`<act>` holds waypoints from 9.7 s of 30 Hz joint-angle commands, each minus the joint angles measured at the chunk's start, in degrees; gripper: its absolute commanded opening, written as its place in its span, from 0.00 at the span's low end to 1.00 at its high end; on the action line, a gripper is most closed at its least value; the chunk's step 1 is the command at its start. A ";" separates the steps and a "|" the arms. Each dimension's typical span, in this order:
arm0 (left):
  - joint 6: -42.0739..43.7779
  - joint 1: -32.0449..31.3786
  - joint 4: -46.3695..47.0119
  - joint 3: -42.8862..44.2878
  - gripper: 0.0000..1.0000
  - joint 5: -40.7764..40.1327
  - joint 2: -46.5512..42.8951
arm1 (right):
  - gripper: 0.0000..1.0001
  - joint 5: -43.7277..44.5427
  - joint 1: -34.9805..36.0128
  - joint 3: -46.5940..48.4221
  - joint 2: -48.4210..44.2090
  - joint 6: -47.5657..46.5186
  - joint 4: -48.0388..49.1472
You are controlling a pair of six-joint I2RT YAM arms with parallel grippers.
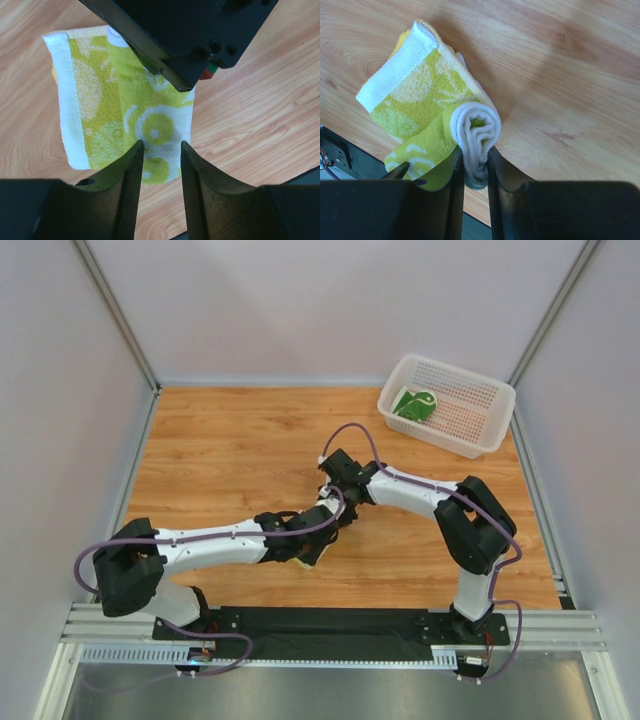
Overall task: Roll the towels
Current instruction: Roll the towel, then place the rolled towel into the container
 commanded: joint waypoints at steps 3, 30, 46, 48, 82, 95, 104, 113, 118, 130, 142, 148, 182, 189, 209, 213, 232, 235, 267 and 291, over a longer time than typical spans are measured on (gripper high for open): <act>0.07 -1.11 2.08 -0.95 0.45 -1.13 1.83 | 0.13 0.13 -0.63 2.73 0.88 -1.26 -0.83; -7.75 -5.34 4.28 -7.02 0.56 -4.21 9.13 | 0.13 -0.66 -1.95 5.28 1.76 -1.96 -2.67; -6.61 -5.25 10.52 -11.15 0.00 5.90 1.93 | 0.23 -1.80 -6.61 -0.95 0.27 -4.33 -2.32; -6.61 -5.25 10.61 -10.98 0.00 7.48 1.04 | 0.24 -1.63 -8.01 -2.36 -0.61 -4.60 -1.62; -26.20 23.22 23.53 -25.91 0.00 44.39 -18.12 | 0.56 -3.47 -23.92 -10.62 -10.28 -7.24 -1.62; -38.42 33.50 35.12 -38.83 0.00 49.84 -14.78 | 0.61 -21.38 -21.21 -20.46 -18.71 -3.29 15.77; -42.21 40.09 32.15 -40.68 0.00 52.57 -15.31 | 0.66 -20.96 -7.59 -28.29 -19.78 3.83 35.19; -40.09 43.97 29.76 -40.51 0.00 55.73 -10.14 | 0.66 -17.80 -0.20 -27.32 -9.41 8.49 48.12; -40.80 45.02 34.94 -42.00 0.00 58.19 -5.30 | 0.65 -14.38 2.70 -27.59 -5.72 10.34 52.68; -40.98 48.80 41.55 -43.76 0.00 63.11 -0.01 | 0.58 -11.82 6.66 -27.76 1.75 13.24 61.13; -38.60 50.83 39.88 -44.02 0.00 64.53 -2.12 | 0.14 -12.52 8.15 -29.61 6.94 17.81 73.52; -34.49 50.83 32.95 -41.83 0.31 64.52 -8.17 | 0.00 -11.21 7.98 -26.89 6.42 17.55 70.20; 0.93 50.74 -28.15 2.64 0.35 38.68 -29.55 | 0.00 -18.94 -38.40 17.31 -10.73 -0.20 13.26; 3.06 50.74 -25.16 1.68 0.34 38.77 -29.72 | 0.00 -26.65 -48.26 30.41 1.04 -1.79 7.00; 3.06 50.74 -24.54 1.06 0.34 40.09 -28.84 | 0.00 -31.68 -59.78 53.18 31.37 -8.29 -4.36; 3.06 50.74 -24.55 1.06 0.34 40.09 -28.14 | 0.00 -33.26 -59.79 53.71 34.62 -6.97 -1.89; 2.88 50.74 -24.63 1.06 0.33 39.48 -27.53 | 0.02 -22.37 -57.67 57.67 41.92 -13.39 -8.74; 2.88 50.74 -24.63 1.06 0.34 39.39 -27.70 | 0.11 -20.88 -57.68 57.40 41.66 -13.30 -8.82; 2.62 50.74 -24.72 1.06 0.33 38.42 -28.67 | 0.72 -15.07 -57.68 48.09 19.43 -9.79 -11.29; 2.27 50.74 -23.49 1.94 0.44 35.08 -35.78 | 0.76 -6.38 -44.33 -0.84 -41.62 -10.84 3.83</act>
